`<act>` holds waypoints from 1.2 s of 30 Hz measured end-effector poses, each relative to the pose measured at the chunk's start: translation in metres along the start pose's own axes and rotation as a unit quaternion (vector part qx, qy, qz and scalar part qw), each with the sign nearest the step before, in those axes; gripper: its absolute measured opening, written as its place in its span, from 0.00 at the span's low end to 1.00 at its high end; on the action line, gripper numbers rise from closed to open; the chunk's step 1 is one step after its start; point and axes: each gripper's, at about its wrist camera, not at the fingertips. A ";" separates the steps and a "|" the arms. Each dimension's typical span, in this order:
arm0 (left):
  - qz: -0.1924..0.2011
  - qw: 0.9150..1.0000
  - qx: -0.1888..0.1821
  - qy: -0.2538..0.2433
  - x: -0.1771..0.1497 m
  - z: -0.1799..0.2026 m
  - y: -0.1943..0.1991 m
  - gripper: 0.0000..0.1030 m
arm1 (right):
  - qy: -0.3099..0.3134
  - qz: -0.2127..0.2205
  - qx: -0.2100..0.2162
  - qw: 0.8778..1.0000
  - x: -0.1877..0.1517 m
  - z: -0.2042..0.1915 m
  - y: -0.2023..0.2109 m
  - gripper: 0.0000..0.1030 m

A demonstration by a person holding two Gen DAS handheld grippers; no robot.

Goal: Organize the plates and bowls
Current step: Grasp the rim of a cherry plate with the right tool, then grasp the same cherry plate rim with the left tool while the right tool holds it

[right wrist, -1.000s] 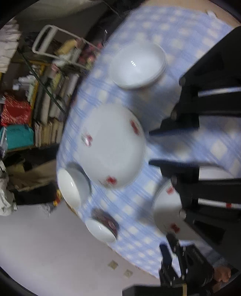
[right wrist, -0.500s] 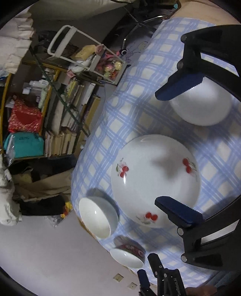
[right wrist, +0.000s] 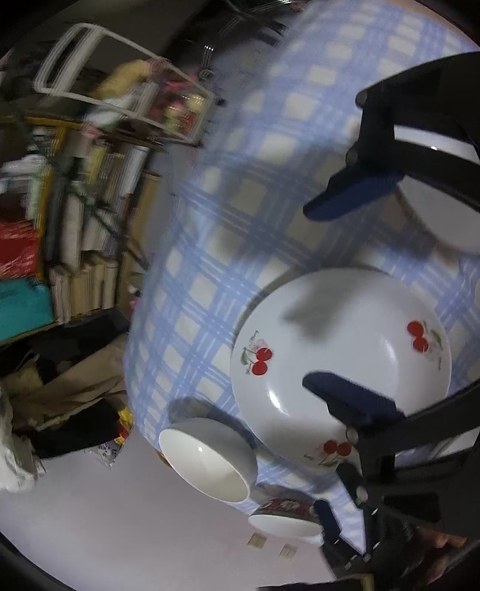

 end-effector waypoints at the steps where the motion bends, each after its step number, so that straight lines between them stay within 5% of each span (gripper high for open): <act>1: 0.001 1.000 -0.003 0.002 0.000 0.001 -0.001 0.73 | -0.006 -0.012 0.003 1.000 0.001 0.002 -0.007 0.74; 6: 0.001 1.000 -0.024 -0.017 0.002 0.009 -0.011 0.72 | -0.010 -0.037 -0.004 0.999 0.002 0.008 -0.025 0.67; 12: -0.014 0.999 -0.051 -0.013 0.003 0.014 -0.022 0.45 | -0.013 -0.060 0.021 0.998 0.002 0.013 -0.034 0.34; 14: -0.025 0.997 -0.074 0.000 0.006 0.014 -0.024 0.28 | -0.019 -0.059 0.033 0.998 0.003 0.015 -0.034 0.26; 18: -0.038 0.996 -0.073 0.027 0.012 0.012 -0.028 0.22 | -0.019 -0.058 0.027 0.998 0.006 0.016 -0.036 0.14; 23: -0.038 0.995 -0.078 0.051 0.014 0.009 -0.032 0.22 | -0.015 -0.073 0.035 0.997 0.004 0.017 -0.043 0.14; 29: -0.023 0.997 -0.072 0.024 0.012 0.010 -0.024 0.23 | -0.046 -0.066 0.050 0.996 -0.001 0.022 -0.035 0.14; 36: -0.029 0.996 -0.071 0.035 0.009 -0.003 -0.009 0.23 | -0.007 -0.057 0.039 0.998 -0.015 0.000 -0.016 0.12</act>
Point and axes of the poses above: each gripper's, at about its wrist camera, not at the fingertips, and y roughly against the way its jaws point, z to its right, x to its top
